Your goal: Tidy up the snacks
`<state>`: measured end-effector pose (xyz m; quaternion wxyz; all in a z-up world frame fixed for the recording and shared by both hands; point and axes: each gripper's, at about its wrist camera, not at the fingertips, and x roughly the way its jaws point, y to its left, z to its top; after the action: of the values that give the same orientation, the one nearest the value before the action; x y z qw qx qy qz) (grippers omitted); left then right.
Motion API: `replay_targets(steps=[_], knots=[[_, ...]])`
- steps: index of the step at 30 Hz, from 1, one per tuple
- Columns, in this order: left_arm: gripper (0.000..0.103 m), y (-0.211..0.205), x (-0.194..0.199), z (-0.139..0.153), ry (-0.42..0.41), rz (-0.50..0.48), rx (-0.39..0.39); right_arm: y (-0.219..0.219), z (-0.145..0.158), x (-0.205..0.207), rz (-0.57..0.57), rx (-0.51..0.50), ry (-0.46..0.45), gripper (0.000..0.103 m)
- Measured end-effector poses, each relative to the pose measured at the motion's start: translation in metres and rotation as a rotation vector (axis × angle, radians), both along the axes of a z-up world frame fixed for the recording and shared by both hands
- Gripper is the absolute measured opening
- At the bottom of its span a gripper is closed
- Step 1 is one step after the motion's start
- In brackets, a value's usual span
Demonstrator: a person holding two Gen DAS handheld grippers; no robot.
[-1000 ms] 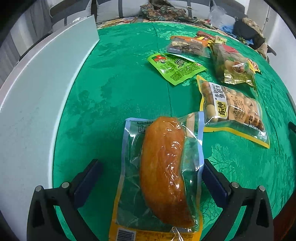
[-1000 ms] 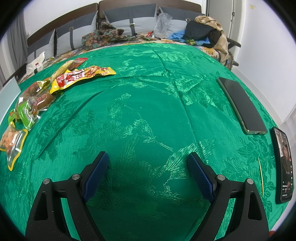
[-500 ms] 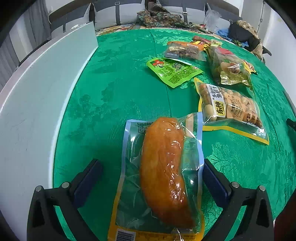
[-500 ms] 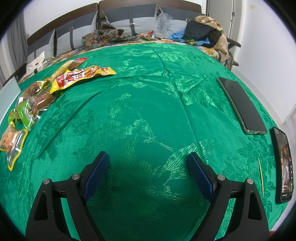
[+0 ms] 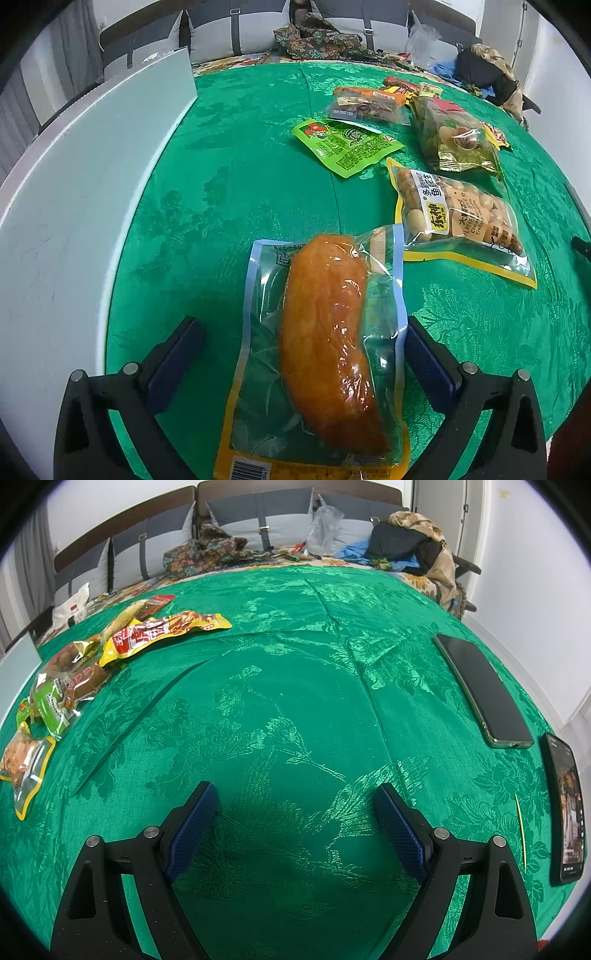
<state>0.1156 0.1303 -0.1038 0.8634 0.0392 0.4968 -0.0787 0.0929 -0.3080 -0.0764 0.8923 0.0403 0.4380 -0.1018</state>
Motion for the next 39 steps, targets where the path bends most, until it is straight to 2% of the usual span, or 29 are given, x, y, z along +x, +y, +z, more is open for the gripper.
replay_targets(steps=[7, 13, 15, 17, 18, 20, 22, 24, 25, 28, 30, 31, 32, 33, 35, 37, 39], knots=[[0.103, -0.001, 0.002, 0.0, 0.018, -0.005, 0.002, 0.001, 0.0, 0.0, 0.0, 0.0, 0.0, 0.09], [0.103, -0.002, 0.009, 0.002, 0.124, -0.058, 0.023, 0.004, 0.002, 0.002, 0.008, -0.003, 0.009, 0.088], [0.103, -0.003, 0.003, 0.002, 0.142, -0.079, 0.028, 0.022, 0.017, -0.001, 0.106, 0.061, 0.012, 0.087], [0.103, -0.006, -0.006, 0.002, 0.137, -0.116, 0.035, 0.064, 0.04, -0.004, 0.299, 0.143, -0.012, 0.089], [0.103, -0.007, -0.009, 0.002, 0.134, -0.121, 0.033, 0.097, 0.05, -0.001, 0.452, 0.176, 0.011, 0.088], [0.103, -0.008, -0.01, 0.002, 0.129, -0.117, 0.03, 0.152, 0.061, 0.007, 0.665, 0.139, 0.048, 0.087], [0.102, -0.011, -0.008, 0.001, 0.122, -0.107, 0.027, 0.204, 0.066, 0.019, 0.821, 0.032, 0.056, 0.087], [0.093, -0.013, -0.009, 0.004, 0.103, -0.107, 0.021, 0.255, 0.058, 0.051, 0.92, -0.047, 0.109, 0.088], [0.076, -0.012, -0.009, 0.007, 0.089, -0.111, 0.016, 0.269, 0.052, 0.063, 0.947, -0.059, 0.155, 0.087], [0.06, -0.005, -0.006, 0.013, 0.095, -0.098, -0.034, 0.313, 0.019, 0.091, 1.027, -0.15, 0.307, 0.086], [0.046, -0.003, -0.011, 0.015, 0.082, -0.095, -0.055, 0.323, 0.004, 0.097, 1.029, -0.236, 0.376, 0.086], [0.044, -0.002, -0.013, 0.015, 0.078, -0.088, -0.069, 0.322, 0.006, 0.098, 1.022, -0.21, 0.374, 0.08], [0.042, 0.0, -0.015, 0.015, 0.07, -0.078, -0.088, 0.317, 0.01, 0.102, 0.978, -0.172, 0.382, 0.066], [0.041, 0.001, -0.018, 0.015, 0.062, -0.067, -0.107, 0.31, 0.015, 0.105, 0.939, -0.121, 0.387, 0.062], [0.039, 0.005, -0.021, 0.015, 0.051, -0.05, -0.149, 0.287, 0.023, 0.106, 0.836, 0.006, 0.414, 0.059], [0.038, 0.006, -0.025, 0.02, 0.043, -0.042, -0.184, 0.273, 0.029, 0.098, 0.787, 0.039, 0.392, 0.059], [0.038, 0.007, -0.029, 0.027, 0.03, -0.045, -0.221, 0.245, 0.046, 0.081, 0.719, 0.199, 0.338, 0.058]])
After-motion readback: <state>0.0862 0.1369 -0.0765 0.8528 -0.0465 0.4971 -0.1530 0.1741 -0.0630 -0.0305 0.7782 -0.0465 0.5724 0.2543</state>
